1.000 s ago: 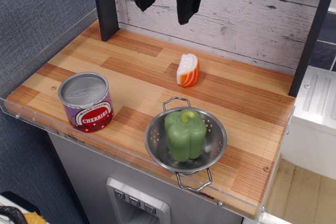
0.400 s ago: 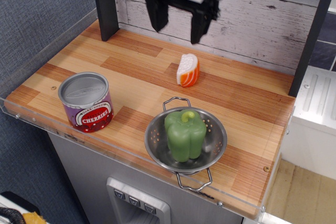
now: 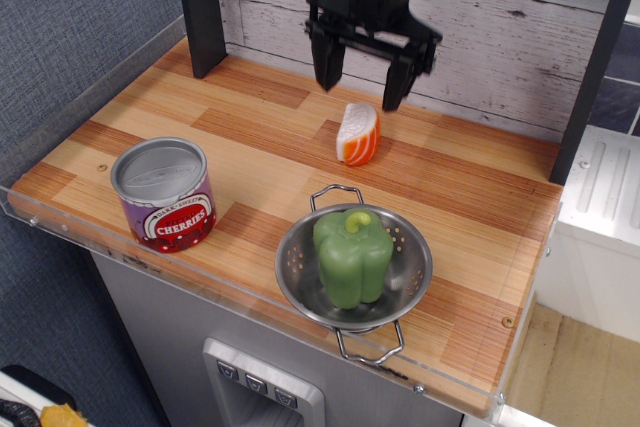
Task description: Move the sushi into the corner near the can.
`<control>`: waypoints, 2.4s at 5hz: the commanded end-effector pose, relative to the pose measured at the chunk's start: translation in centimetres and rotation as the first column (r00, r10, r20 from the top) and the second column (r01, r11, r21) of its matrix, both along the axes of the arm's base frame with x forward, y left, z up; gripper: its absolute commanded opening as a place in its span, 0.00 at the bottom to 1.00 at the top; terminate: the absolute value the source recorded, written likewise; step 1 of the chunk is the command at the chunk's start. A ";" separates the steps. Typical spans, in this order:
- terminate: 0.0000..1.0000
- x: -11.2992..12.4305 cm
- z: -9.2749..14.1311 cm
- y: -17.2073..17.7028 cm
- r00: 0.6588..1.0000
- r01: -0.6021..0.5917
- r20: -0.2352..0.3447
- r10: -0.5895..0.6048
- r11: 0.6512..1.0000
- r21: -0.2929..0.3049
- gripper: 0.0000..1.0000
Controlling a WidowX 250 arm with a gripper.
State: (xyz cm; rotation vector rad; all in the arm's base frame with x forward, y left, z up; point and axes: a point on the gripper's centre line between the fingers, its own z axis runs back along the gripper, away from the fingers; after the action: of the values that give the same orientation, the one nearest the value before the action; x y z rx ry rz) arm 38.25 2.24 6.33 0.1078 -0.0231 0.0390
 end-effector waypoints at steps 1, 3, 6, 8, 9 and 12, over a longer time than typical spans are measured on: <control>0.00 1.6 -0.5 0.0 1.000 0.011 0.002 -0.011 1.000 0.005 1.00; 0.00 2.0 -2.1 0.4 0.999 0.003 -0.032 -0.002 1.000 0.024 1.00; 0.00 2.0 -2.6 0.6 0.999 0.010 -0.049 -0.009 1.000 0.023 0.00; 0.00 1.4 -1.5 0.7 0.997 0.054 -0.055 -0.051 0.998 0.042 0.00; 0.00 0.3 0.6 2.0 1.000 -0.003 -0.012 0.004 0.999 0.054 0.00; 0.00 -3.8 2.3 9.6 0.959 -0.282 0.016 0.282 0.955 0.093 0.00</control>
State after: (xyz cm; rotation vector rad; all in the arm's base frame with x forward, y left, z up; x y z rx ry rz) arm 34.24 12.07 5.84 0.1960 0.0768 0.3222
